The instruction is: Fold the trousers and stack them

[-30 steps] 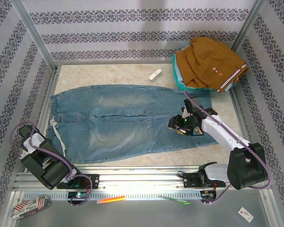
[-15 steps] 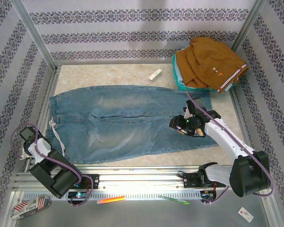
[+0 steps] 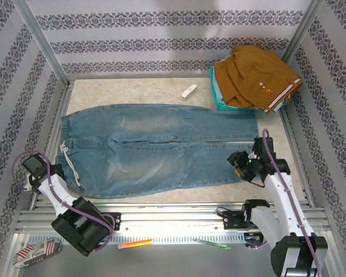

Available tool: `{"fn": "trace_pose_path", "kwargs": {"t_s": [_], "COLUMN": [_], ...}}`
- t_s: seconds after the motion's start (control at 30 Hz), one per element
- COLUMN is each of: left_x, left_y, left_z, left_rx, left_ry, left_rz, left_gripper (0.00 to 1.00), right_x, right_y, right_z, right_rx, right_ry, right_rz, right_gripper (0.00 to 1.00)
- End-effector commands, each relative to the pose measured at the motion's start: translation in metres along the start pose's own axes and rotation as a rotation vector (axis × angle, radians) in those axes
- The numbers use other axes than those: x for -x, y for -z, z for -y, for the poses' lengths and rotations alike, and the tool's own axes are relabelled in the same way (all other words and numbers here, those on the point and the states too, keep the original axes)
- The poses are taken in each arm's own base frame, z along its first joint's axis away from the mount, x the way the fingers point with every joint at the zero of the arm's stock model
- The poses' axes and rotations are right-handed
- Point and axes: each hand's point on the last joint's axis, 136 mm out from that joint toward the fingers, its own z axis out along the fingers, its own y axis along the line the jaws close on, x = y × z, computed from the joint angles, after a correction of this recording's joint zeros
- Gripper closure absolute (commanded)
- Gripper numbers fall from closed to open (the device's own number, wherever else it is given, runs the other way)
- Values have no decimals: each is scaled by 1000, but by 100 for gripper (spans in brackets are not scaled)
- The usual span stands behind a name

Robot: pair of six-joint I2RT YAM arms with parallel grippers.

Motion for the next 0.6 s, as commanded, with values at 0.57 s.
{"fn": "trace_pose_path", "kwargs": {"t_s": [0.57], "left_x": [-9], "left_y": [18], "left_z": [29], "left_rx": [-97], "left_ry": [-31], "left_rz": [-48], "left_gripper": [100], "right_x": [-2], "right_y": [-59], "right_z": [55], "right_rx": [-191], "right_ry": [-200], "right_rz": [-31], "right_gripper": [67]}}
